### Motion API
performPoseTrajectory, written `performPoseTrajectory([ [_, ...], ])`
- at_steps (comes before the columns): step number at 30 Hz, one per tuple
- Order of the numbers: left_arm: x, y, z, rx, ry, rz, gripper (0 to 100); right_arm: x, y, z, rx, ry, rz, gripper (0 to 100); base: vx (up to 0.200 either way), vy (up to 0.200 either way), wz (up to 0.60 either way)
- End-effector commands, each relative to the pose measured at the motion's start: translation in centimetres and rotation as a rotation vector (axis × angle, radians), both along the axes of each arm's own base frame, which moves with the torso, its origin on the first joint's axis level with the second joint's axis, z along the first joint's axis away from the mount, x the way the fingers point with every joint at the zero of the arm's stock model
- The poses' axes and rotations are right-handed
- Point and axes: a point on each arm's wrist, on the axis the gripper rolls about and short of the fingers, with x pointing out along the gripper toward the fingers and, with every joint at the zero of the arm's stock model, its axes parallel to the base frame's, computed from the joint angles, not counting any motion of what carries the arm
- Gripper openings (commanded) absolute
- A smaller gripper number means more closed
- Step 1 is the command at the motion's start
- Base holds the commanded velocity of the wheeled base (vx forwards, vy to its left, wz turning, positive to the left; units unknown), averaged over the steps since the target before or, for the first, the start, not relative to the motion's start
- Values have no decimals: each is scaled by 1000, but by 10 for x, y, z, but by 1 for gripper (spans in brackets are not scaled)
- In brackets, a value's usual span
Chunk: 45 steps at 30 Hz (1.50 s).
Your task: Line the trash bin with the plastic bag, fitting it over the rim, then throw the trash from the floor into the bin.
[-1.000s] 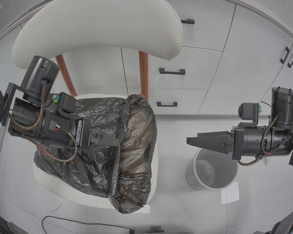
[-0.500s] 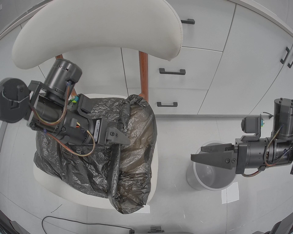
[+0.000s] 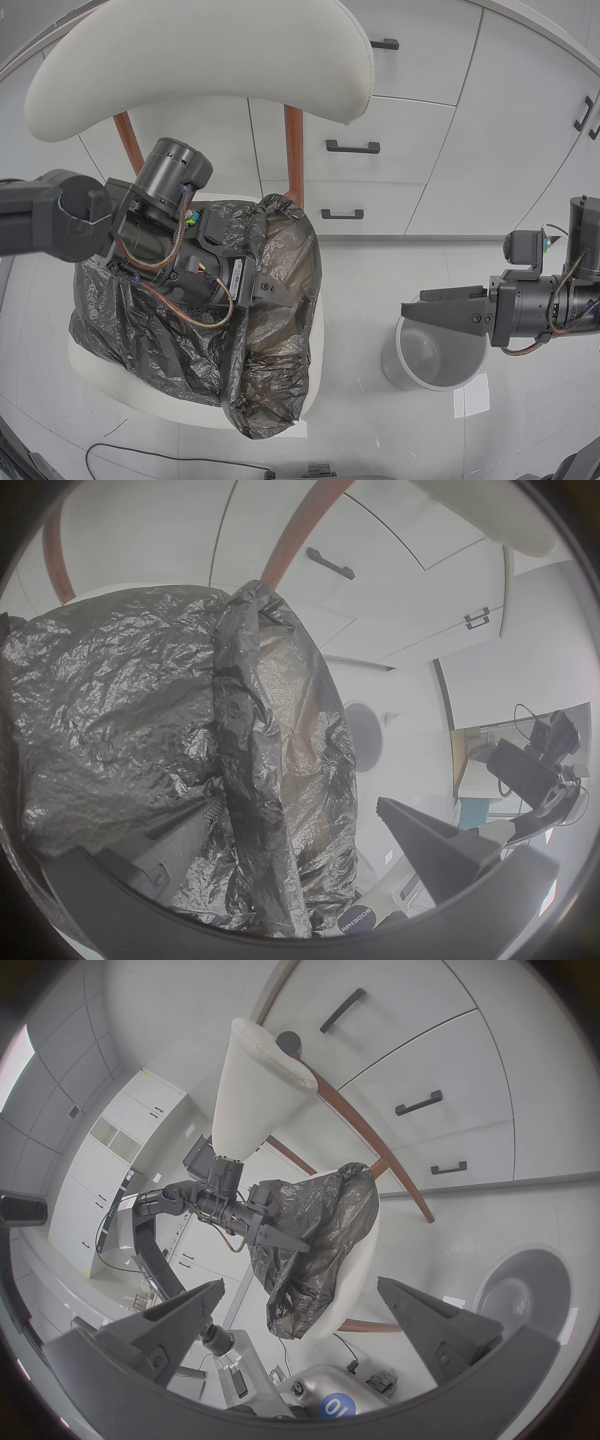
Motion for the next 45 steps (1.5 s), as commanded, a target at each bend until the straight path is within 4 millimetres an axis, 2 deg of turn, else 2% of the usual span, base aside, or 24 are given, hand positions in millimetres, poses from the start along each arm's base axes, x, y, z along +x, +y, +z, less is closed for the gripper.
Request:
performPoseTrajectory([
  [1, 1, -6, -6, 12, 17, -12, 100, -1, -4, 5, 11, -19, -11, 100, 0, 0, 0],
  [6, 0, -7, -7, 30, 7, -17, 100, -3, -8, 8, 18, -33, -21, 100, 0, 0, 0],
  [11, -1, -5, -12, 118, -45, -58, 100, -3, -19, 13, 29, -54, -62, 100, 0, 0, 0],
  [16, 0, -5, -8, 150, -88, -59, 100, -8, -25, 18, 40, -76, -74, 100, 0, 0, 0],
  [26, -6, -5, -3, 175, -126, -85, 100, -10, -26, 23, 49, -93, -74, 100, 0, 0, 0],
  [34, -8, -4, -11, 190, -100, -88, 100, -9, -26, 23, 50, -95, -70, 100, 0, 0, 0],
  [45, 1, -8, -20, 216, -92, -109, 100, -9, -26, 22, 49, -94, -71, 100, 0, 0, 0],
])
